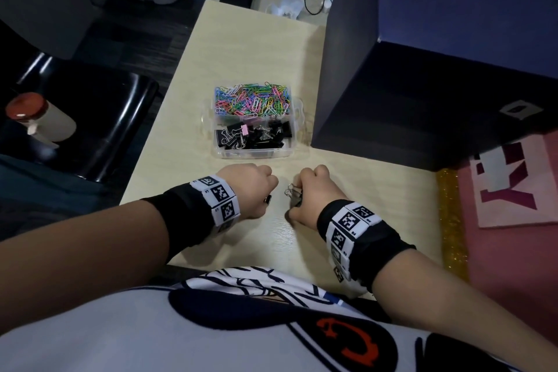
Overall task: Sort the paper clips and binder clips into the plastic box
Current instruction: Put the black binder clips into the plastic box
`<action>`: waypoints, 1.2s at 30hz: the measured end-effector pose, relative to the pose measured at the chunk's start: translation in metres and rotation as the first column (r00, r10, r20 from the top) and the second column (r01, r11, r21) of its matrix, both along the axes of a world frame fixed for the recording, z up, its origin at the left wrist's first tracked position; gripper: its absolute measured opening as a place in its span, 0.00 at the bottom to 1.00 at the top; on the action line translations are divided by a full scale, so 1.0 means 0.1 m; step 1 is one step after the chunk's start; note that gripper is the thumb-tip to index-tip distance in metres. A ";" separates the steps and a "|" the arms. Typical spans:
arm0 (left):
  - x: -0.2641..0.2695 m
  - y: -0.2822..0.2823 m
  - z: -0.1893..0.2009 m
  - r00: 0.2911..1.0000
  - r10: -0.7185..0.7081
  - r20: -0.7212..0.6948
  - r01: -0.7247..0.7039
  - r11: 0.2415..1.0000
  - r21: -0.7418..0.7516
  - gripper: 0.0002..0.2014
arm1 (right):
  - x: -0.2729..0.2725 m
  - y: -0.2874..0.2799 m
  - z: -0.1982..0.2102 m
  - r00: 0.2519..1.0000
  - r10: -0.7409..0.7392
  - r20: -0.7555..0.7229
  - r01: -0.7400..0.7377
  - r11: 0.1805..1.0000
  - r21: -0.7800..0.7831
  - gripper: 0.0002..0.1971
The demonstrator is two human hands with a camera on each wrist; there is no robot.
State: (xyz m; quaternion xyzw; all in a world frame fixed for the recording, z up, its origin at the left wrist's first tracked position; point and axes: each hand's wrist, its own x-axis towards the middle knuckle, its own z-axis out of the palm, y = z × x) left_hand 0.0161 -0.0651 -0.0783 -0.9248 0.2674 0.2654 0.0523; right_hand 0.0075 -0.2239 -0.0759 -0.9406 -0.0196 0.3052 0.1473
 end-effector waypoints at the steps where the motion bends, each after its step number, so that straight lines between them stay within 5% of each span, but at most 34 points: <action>1: 0.00 0.01 0.00 1.000 0.001 0.011 -0.001 1.000 -0.005 0.16 | 0.01 0.00 0.00 1.000 -0.003 -0.007 0.003 1.000 0.000 0.30; 8: 0.14 0.23 0.17 0.980 0.153 0.125 -0.127 0.972 -0.198 0.19 | 0.10 0.02 0.02 0.994 -0.108 -0.025 0.109 0.991 0.081 0.27; 14: 0.38 0.52 0.32 0.882 0.425 0.205 -0.342 0.875 -0.344 0.20 | 0.19 0.09 0.13 0.990 -0.130 0.051 0.116 0.969 0.220 0.26; 21: 0.24 0.54 0.24 0.935 0.269 0.233 -0.225 0.954 -0.200 0.14 | 0.43 0.35 0.26 0.923 -0.291 0.252 0.131 0.852 0.507 0.18; 27: 0.23 0.55 0.28 0.928 0.265 0.262 -0.183 0.936 -0.300 0.20 | 0.45 0.31 0.19 0.941 -0.216 0.262 0.111 0.924 0.365 0.17; 31: 0.42 0.71 0.30 0.869 0.420 0.263 -0.296 0.866 -0.404 0.12 | 0.29 0.19 0.15 0.943 -0.203 0.266 0.124 0.950 0.286 0.10; 36: 0.75 0.82 0.27 0.825 0.514 0.236 -0.417 0.835 -0.360 0.21 | 0.11 0.12 0.08 0.979 -0.129 0.157 0.107 0.984 0.144 0.07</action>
